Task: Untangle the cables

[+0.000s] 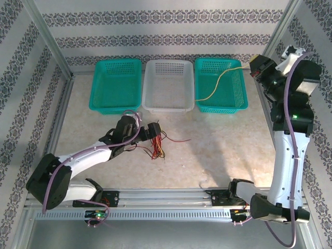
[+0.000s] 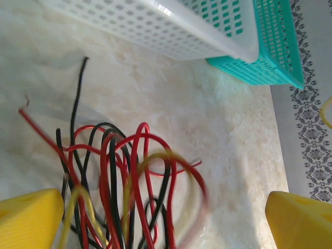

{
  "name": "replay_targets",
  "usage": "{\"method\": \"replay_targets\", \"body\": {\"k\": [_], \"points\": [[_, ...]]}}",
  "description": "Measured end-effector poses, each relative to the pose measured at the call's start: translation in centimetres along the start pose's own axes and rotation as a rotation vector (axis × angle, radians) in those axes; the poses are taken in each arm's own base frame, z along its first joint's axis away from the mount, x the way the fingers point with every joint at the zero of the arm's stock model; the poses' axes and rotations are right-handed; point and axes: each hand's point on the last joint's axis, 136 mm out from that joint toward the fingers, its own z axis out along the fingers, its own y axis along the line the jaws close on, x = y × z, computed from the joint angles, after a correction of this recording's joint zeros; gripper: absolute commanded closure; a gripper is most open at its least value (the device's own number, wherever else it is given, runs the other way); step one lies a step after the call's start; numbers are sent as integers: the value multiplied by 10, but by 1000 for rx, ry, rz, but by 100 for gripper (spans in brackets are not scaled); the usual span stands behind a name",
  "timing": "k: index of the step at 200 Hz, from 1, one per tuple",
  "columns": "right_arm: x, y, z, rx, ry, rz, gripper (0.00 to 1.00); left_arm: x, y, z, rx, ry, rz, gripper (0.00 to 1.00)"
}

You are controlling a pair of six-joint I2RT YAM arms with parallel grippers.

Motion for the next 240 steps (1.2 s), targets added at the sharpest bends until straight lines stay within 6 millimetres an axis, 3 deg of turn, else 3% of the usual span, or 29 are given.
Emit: {"method": "replay_targets", "body": {"k": [47,78,89,115,130,150,163,200,240], "points": [[14,30,7,-85,59,-56,100,-31,-12,-55,-135,-81,170,0],[26,40,11,-118,102,-58,100,-39,-19,-83,-203,-55,288,13],[33,45,14,-135,124,-58,100,-47,-38,-95,-154,-72,343,14],[54,59,22,-183,187,-57,100,-70,-111,-127,83,-155,482,13],[65,68,28,-214,221,-59,100,-79,-149,-136,212,-180,556,15],[79,79,36,-255,257,-58,100,-88,-185,-129,329,-163,625,21],[88,86,41,-280,280,-59,100,-91,-196,-111,373,-132,648,21],[112,102,54,-330,340,-52,100,-75,-185,-63,404,-4,634,25],[119,118,64,-372,357,-45,100,-70,-187,-56,435,22,637,42]]}}
